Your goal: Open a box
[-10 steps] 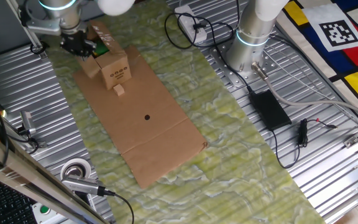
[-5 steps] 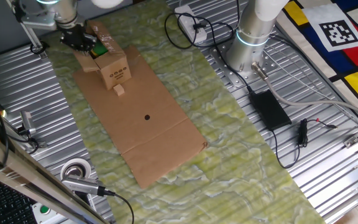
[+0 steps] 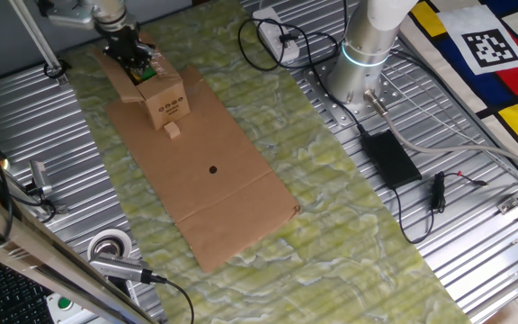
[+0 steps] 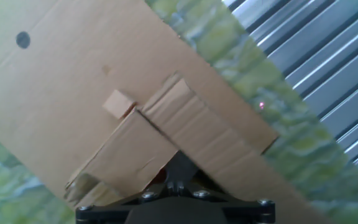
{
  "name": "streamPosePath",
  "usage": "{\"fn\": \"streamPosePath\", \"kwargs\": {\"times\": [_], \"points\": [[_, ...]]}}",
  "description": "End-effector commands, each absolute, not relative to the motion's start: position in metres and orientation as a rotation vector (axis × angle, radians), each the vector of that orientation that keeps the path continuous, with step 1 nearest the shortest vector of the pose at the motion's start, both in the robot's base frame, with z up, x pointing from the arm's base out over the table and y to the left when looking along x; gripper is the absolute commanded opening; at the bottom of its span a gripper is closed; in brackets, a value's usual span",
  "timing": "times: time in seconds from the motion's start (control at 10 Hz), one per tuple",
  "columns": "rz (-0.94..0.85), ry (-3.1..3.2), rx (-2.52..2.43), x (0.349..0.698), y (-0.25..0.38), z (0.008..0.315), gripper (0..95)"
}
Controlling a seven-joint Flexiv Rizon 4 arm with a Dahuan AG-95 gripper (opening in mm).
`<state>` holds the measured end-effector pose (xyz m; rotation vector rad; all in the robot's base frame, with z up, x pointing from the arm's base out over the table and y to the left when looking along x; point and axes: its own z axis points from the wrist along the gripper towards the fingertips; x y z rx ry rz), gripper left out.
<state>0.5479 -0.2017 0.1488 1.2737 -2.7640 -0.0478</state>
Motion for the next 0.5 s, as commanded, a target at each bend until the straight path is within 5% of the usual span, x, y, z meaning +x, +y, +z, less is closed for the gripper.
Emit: {"fn": "streamPosePath", "kwargs": {"times": [0.1, 0.5], "points": [[-0.089, -2.75, 1.23, 0.538, -0.201, 0.152, 0.0], [-0.153, -2.727, 1.141, 0.514, -0.199, 0.167, 0.0]]}}
